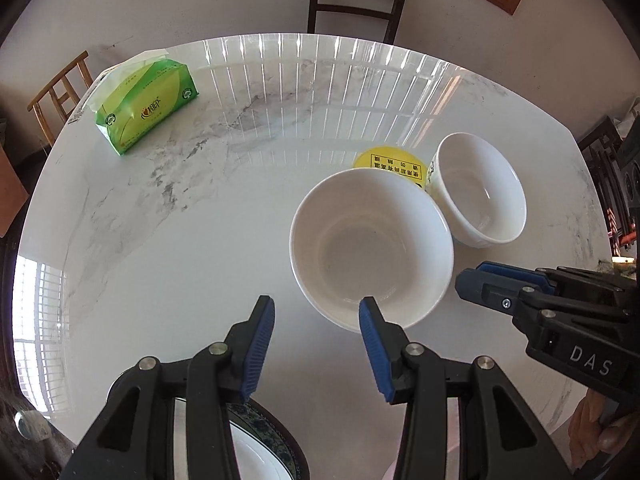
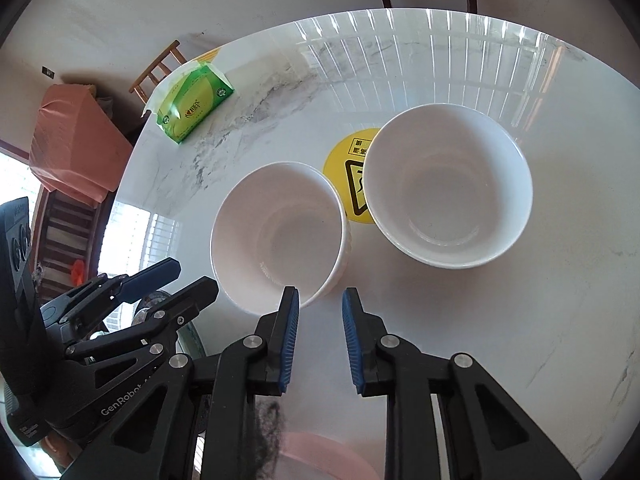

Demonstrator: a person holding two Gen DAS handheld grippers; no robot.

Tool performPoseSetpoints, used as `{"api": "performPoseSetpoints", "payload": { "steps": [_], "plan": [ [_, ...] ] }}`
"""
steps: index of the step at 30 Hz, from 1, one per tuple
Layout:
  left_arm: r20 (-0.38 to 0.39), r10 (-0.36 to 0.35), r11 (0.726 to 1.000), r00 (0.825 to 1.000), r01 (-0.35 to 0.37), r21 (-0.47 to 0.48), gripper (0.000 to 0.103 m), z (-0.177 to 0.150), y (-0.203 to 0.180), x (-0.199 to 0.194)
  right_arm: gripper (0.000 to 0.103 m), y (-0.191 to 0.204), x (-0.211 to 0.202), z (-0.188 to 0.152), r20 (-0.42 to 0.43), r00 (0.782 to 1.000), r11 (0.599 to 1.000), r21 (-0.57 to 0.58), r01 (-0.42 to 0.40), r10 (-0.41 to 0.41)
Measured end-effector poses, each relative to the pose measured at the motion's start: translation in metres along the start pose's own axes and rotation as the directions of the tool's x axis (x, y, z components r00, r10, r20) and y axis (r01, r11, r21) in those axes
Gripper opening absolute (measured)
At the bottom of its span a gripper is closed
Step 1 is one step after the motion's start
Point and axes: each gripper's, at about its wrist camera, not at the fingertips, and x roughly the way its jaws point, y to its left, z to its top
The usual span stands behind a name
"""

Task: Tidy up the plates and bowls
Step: 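Move both grippers to the white ribbed bowl and close them on its rim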

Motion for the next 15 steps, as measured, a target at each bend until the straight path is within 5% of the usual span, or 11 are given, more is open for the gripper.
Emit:
{"api": "performPoseSetpoints", "payload": {
  "steps": [13, 15],
  "plan": [
    [-0.043, -0.007, 0.999, 0.999, 0.005, -0.049, 0.045, 0.017, 0.006, 0.043, 0.021, -0.004, 0.034, 0.019, -0.042, 0.998, 0.999, 0.012, 0.047, -0.047],
    [-0.048, -0.039, 0.996, 0.998, 0.035, -0.087, 0.022, 0.017, 0.011, 0.05, 0.016, -0.003, 0.042, 0.021, -0.047, 0.997, 0.998, -0.01, 0.06, -0.06]
  ]
}}
